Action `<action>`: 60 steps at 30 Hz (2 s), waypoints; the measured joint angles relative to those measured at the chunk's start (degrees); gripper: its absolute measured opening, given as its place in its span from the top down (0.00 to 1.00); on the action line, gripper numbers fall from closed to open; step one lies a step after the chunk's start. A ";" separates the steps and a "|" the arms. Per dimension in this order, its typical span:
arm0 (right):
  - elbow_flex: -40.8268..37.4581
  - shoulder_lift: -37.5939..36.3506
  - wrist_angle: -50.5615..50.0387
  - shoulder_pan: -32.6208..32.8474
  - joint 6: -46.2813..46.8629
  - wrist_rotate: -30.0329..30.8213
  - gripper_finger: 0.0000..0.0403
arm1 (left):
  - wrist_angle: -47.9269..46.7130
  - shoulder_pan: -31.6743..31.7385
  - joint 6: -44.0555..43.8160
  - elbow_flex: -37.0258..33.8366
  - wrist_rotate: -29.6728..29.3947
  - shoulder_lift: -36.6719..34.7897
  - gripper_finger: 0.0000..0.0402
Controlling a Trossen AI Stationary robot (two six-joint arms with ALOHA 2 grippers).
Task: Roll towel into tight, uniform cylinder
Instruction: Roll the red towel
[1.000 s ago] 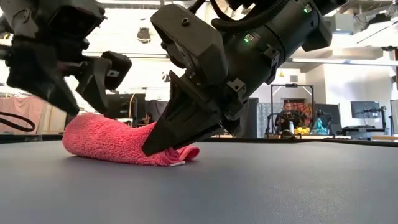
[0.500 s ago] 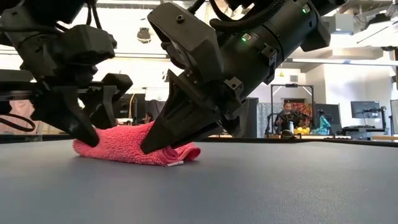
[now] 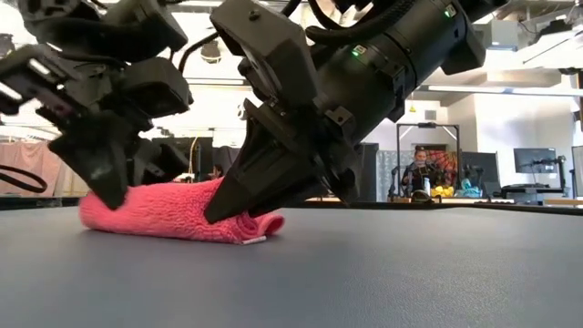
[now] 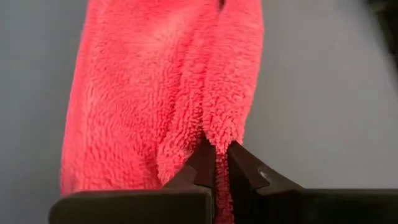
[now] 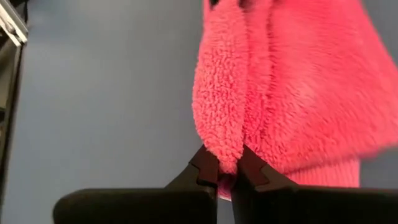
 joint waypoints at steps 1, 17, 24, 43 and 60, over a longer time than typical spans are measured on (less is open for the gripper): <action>0.02 0.00 0.06 0.02 0.51 -0.07 0.92 | -0.73 0.71 -0.70 0.00 2.54 0.02 0.99; 0.17 0.46 -1.74 -2.16 13.99 -0.43 0.91 | -5.08 3.41 -13.54 0.04 10.58 0.02 0.93; 0.17 0.46 -5.13 -3.47 15.53 -0.77 0.91 | -10.61 5.10 -6.92 2.47 9.28 0.02 0.77; 0.04 0.52 -5.20 -3.89 13.79 -0.74 0.91 | -45.41 2.89 5.18 19.37 -5.98 -3.80 0.71; -0.11 0.63 -3.32 -4.19 13.40 -0.74 0.91 | 21.34 -9.17 1.42 -7.22 -26.83 -10.57 0.95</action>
